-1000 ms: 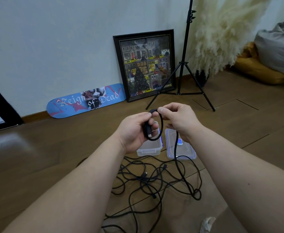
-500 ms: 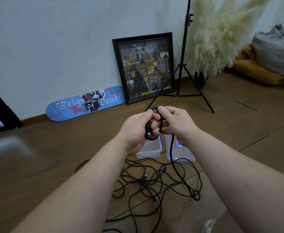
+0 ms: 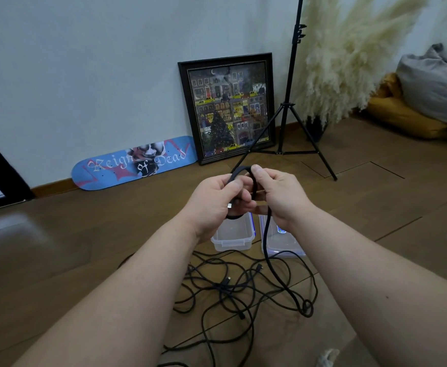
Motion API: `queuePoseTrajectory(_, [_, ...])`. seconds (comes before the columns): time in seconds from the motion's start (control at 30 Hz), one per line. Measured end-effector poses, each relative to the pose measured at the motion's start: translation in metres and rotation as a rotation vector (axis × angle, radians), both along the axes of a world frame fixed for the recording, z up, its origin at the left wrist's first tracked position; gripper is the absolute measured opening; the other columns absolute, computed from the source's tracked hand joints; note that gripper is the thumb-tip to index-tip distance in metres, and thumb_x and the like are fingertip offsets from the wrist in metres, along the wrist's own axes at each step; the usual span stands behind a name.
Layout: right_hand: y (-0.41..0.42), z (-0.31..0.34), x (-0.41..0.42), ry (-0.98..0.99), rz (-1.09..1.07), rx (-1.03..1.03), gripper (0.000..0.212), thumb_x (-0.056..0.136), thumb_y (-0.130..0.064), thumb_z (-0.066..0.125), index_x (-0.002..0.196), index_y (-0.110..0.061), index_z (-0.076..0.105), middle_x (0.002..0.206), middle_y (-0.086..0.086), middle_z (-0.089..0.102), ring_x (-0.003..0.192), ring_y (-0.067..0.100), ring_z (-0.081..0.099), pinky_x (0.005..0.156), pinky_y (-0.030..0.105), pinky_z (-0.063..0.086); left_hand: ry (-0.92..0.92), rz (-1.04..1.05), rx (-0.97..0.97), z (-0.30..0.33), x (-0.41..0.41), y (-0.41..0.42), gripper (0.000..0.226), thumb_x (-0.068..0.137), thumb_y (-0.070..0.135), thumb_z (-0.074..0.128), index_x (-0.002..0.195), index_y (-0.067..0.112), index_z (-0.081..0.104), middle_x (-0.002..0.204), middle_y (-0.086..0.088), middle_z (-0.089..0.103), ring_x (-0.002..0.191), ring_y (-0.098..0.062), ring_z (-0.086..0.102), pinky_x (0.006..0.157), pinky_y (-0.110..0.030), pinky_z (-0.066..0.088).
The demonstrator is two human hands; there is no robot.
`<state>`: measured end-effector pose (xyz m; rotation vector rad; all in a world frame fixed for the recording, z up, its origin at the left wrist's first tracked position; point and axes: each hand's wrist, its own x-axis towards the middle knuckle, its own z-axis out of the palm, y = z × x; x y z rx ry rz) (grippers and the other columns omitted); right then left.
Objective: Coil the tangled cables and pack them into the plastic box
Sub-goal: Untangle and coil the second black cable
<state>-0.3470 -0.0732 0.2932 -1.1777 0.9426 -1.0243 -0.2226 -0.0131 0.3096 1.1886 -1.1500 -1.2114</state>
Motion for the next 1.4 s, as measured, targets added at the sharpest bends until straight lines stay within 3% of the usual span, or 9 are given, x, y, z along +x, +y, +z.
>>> queuePoseTrajectory(0.3, [-0.003,-0.001,0.001,0.011,0.017,0.029,0.033,0.101,-0.033,0.050,0.105,-0.006,0.069,0.086,0.011,0.064,0.065,0.017,0.064,0.057,0.033,0.054,0.063,0.057,-0.007,-0.001,0.002,0.004,0.022,0.102,0.005,0.042,0.097,0.008,0.063,0.065,-0.001,0.060,0.064,-0.013,0.062,0.075,-0.029,0.054])
queuePoseTrajectory(0.47, [-0.004,-0.001,0.007,0.016,0.006,0.063,0.034,0.100,-0.033,0.052,0.108,-0.004,0.069,0.074,0.005,0.058,0.062,0.015,0.056,0.050,0.027,0.050,0.103,0.131,0.051,0.002,0.003,-0.002,0.034,0.106,0.027,0.036,0.096,0.011,0.064,0.051,0.009,0.032,0.043,-0.006,0.025,0.055,-0.025,0.031])
queuePoseTrajectory(0.6, [-0.005,-0.001,0.003,0.028,-0.008,0.058,0.031,0.097,-0.034,0.056,0.097,-0.005,0.067,0.068,0.004,0.059,0.058,0.015,0.057,0.051,0.026,0.050,0.116,0.126,0.076,0.002,0.003,-0.006,0.037,0.106,0.032,0.033,0.084,0.014,0.058,0.050,0.009,0.029,0.042,-0.006,0.021,0.056,-0.027,0.027])
queuePoseTrajectory(0.73, [-0.010,-0.009,-0.009,0.229,0.086,-0.006,0.030,0.094,-0.036,0.062,0.081,-0.009,0.061,0.063,0.004,0.053,0.052,0.015,0.050,0.052,0.027,0.047,0.468,0.187,0.040,0.009,0.015,-0.010,0.037,0.106,0.033,0.036,0.074,0.020,0.048,0.050,0.011,0.026,0.041,-0.006,0.018,0.055,-0.024,0.026])
queuePoseTrajectory(0.83, [-0.012,-0.015,-0.021,0.412,0.247,-0.034,0.005,0.091,-0.010,0.062,0.086,-0.009,0.059,0.068,0.007,0.057,0.053,0.017,0.051,0.054,0.030,0.048,0.797,0.387,-0.016,0.015,0.044,-0.016,0.038,0.105,0.035,0.037,0.071,0.021,0.046,0.051,0.010,0.026,0.040,-0.006,0.018,0.054,-0.022,0.027])
queuePoseTrajectory(0.93, [-0.012,-0.014,-0.031,0.713,0.271,-0.222,0.013,0.086,-0.003,0.059,0.093,-0.014,0.060,0.077,0.006,0.065,0.061,0.018,0.059,0.058,0.028,0.049,0.919,0.557,-0.030,0.012,0.071,-0.015,0.037,0.106,0.035,0.036,0.072,0.022,0.044,0.052,0.011,0.031,0.039,-0.007,0.023,0.059,-0.022,0.030])
queuePoseTrajectory(1.03, [-0.009,-0.003,-0.028,0.998,0.251,-0.569,0.010,0.091,-0.014,0.060,0.089,-0.024,0.061,0.078,-0.007,0.061,0.072,0.013,0.057,0.063,0.024,0.044,0.821,0.586,-0.043,0.007,0.078,-0.014,0.034,0.105,0.032,0.038,0.074,0.022,0.044,0.052,0.010,0.035,0.042,-0.007,0.028,0.062,-0.021,0.031])
queuePoseTrajectory(1.13, [0.001,0.015,-0.015,0.998,0.438,-0.694,0.008,0.092,-0.017,0.062,0.094,-0.021,0.068,0.083,-0.012,0.061,0.078,0.005,0.057,0.069,0.020,0.044,0.602,0.482,-0.067,0.005,0.066,-0.014,0.033,0.105,0.027,0.037,0.074,0.021,0.045,0.052,0.009,0.037,0.046,-0.007,0.031,0.061,-0.022,0.028])
queuePoseTrajectory(1.4, [0.006,0.026,-0.002,0.269,0.481,-0.251,0.012,0.094,-0.005,0.057,0.091,-0.010,0.068,0.069,0.001,0.049,0.059,0.008,0.040,0.053,0.020,0.035,0.135,0.195,-0.112,-0.007,0.028,-0.010,0.030,0.105,0.019,0.036,0.078,0.015,0.051,0.061,0.002,0.043,0.058,-0.013,0.037,0.061,-0.028,0.031])
